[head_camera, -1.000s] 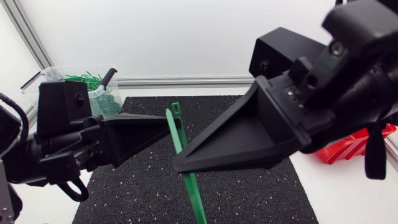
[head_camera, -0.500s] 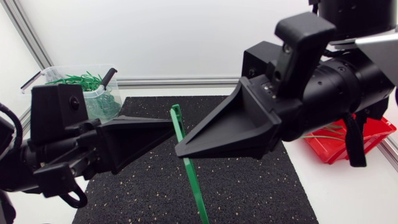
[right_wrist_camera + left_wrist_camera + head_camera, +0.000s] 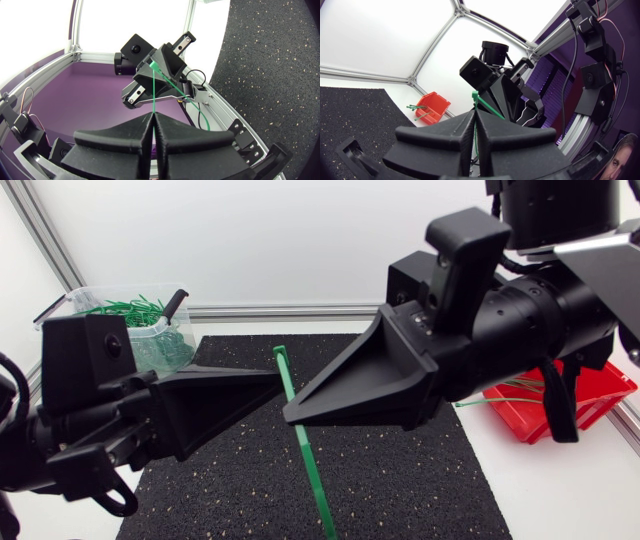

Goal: Take a green cable tie from the red box, thread the tail through the head to close it, then place it in the transparent bin on the left.

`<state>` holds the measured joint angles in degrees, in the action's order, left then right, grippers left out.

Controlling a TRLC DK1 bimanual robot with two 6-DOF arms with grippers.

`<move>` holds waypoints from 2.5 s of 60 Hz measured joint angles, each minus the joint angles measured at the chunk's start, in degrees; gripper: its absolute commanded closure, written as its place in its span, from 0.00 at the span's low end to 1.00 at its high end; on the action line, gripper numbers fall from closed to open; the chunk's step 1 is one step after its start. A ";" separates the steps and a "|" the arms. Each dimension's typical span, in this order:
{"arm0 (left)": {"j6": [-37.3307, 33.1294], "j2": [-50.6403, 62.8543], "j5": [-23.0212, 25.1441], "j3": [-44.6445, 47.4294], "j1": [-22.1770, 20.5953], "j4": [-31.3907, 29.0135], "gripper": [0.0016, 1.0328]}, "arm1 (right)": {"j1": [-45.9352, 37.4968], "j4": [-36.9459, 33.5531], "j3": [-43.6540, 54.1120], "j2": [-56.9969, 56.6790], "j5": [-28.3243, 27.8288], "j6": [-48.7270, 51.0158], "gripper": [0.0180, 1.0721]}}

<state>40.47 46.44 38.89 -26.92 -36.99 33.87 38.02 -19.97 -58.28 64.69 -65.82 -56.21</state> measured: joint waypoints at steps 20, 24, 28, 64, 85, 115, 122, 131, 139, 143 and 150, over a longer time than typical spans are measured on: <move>-0.07 -0.39 -0.22 0.00 -0.37 -0.66 0.96 | -0.28 0.00 0.00 0.33 -0.09 0.00 0.95; -0.59 -0.44 -0.44 0.00 -0.83 -0.66 0.96 | -0.52 0.00 0.00 0.33 -0.37 0.00 0.95; -1.79 -0.61 -0.98 0.00 -1.38 -0.90 0.96 | -0.61 0.04 0.00 0.33 -0.61 0.00 0.95; -20.26 -4.55 -12.15 1.86 -8.98 -6.25 0.96 | -1.07 0.37 0.02 0.90 -0.42 -0.85 0.93; -27.76 -5.42 -17.81 1.86 -13.49 -8.59 0.96 | -1.51 -0.68 0.02 1.60 -0.81 -0.61 0.72; -36.65 -3.74 -18.32 1.75 -8.81 -10.99 0.96 | -6.75 -2.40 0.20 -2.38 -2.84 7.13 0.61; -39.19 -3.74 -19.65 1.53 -8.83 -11.78 0.96 | -8.87 -4.61 -0.11 -0.39 -3.41 12.07 0.61; -44.02 -3.45 -24.57 1.01 -11.69 -12.09 0.96 | -9.33 -9.55 -1.20 4.37 -3.43 20.90 0.61; -45.75 -2.64 -25.81 -0.17 -13.18 -13.64 0.96 | -9.62 -13.31 -2.16 8.44 -4.28 27.21 0.61; -45.75 -2.21 -25.94 -0.68 -13.16 -13.73 0.96 | -10.16 -13.55 -2.16 9.25 -4.68 28.98 0.61; -45.70 -1.27 -25.94 -0.96 -13.05 -13.51 0.96 | -11.32 -13.73 -2.16 9.20 -4.72 30.86 0.61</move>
<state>-5.23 45.17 12.95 -27.88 -50.04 20.36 26.70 -33.69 -60.45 73.89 -70.54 -25.34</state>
